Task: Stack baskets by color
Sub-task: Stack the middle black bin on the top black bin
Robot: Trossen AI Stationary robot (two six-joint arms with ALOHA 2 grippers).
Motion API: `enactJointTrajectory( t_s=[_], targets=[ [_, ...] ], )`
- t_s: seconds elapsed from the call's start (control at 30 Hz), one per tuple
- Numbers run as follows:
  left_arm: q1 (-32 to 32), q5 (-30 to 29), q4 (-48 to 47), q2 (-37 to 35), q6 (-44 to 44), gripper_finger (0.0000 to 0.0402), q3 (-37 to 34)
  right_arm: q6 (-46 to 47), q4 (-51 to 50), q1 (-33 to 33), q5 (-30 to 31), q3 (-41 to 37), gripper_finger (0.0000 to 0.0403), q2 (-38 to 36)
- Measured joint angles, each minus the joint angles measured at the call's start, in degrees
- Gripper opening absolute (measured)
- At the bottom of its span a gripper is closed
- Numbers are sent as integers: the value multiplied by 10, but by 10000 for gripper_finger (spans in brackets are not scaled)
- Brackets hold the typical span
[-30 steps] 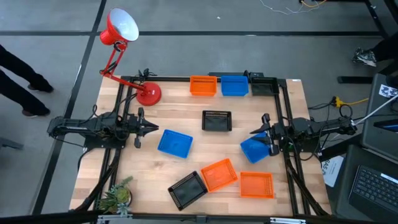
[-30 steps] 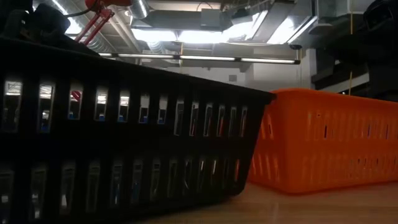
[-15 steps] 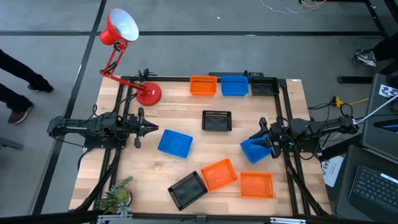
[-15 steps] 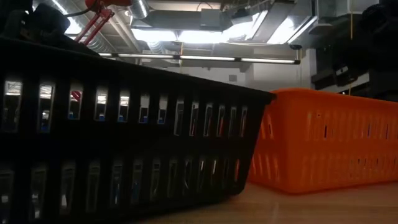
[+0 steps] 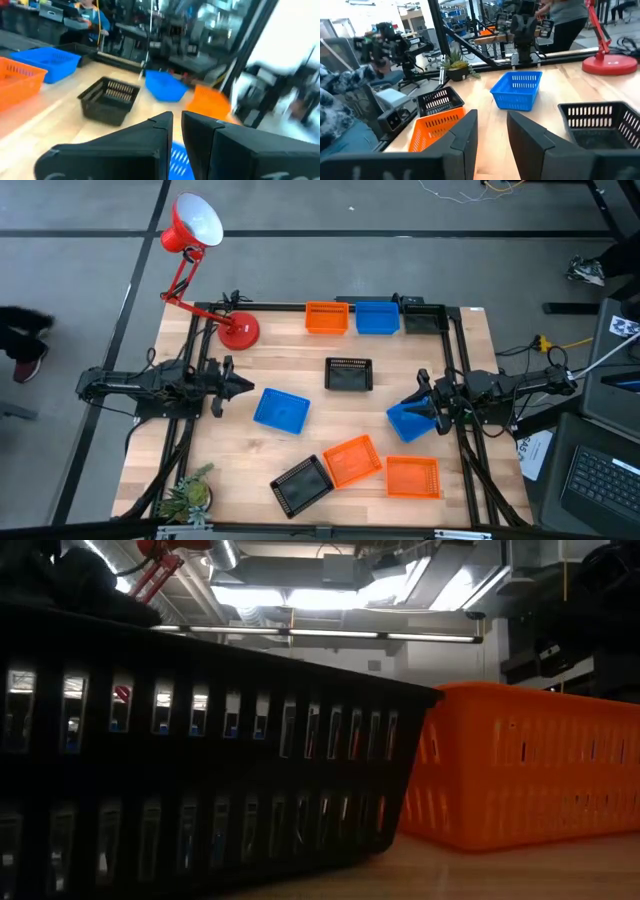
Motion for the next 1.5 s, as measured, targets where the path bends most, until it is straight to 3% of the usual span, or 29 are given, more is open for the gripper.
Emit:
enactJointTrajectory(
  t_s=[0.27,0.6,1.0,1.2,1.3,1.4,1.5],
  targets=[
    [0,-7,81,0,30,31,0,-44,14,19,-87,0,106,7],
    [0,12,89,18,3,31,0,-45,33,39,-87,0,106,7],
    [0,45,106,72,-13,31,0,-62,178,39,49,0,106,7],
    [0,32,104,97,39,31,0,-54,166,39,78,0,106,7],
    [0,31,104,105,46,31,0,-2,158,38,79,4,106,7],
    [0,31,104,109,46,31,0,27,111,38,86,33,106,15],
    [0,30,105,109,46,31,0,31,24,38,134,82,106,42]
  ],
)
